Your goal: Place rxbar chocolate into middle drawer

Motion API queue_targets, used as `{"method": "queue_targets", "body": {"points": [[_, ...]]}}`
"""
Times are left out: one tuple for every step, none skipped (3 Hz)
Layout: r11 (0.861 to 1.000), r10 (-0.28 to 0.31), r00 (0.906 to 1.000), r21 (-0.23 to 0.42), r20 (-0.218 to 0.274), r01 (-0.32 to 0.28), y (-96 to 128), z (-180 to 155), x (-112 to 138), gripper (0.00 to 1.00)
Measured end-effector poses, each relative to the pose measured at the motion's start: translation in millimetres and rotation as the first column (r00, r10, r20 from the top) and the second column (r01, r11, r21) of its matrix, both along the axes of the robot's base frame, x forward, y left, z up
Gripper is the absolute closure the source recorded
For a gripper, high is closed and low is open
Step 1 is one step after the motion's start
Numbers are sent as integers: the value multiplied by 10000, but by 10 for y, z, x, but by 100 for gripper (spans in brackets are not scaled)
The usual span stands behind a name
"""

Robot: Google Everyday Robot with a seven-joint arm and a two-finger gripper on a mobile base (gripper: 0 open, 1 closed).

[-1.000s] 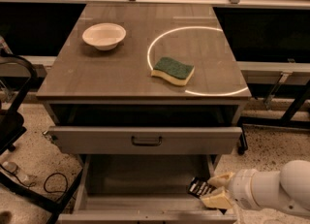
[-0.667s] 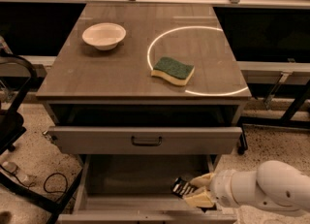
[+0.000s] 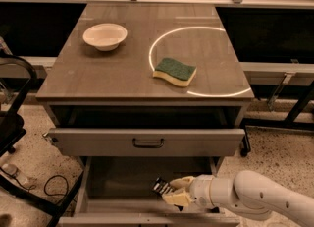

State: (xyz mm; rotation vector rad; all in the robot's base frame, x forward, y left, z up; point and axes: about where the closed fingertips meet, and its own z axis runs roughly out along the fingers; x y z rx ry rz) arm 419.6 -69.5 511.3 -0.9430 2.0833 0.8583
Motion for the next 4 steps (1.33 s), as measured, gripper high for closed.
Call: {"method": "queue_targets", "body": {"points": [[9982, -316, 9995, 514, -12, 316, 157, -147, 102, 100], [9944, -945, 9955, 468, -38, 946, 192, -257, 239, 100], [9926, -1153, 9933, 391, 12, 1152, 173, -282, 288, 100], [9929, -1125, 9937, 402, 6, 1123, 188, -283, 285, 82]]}}
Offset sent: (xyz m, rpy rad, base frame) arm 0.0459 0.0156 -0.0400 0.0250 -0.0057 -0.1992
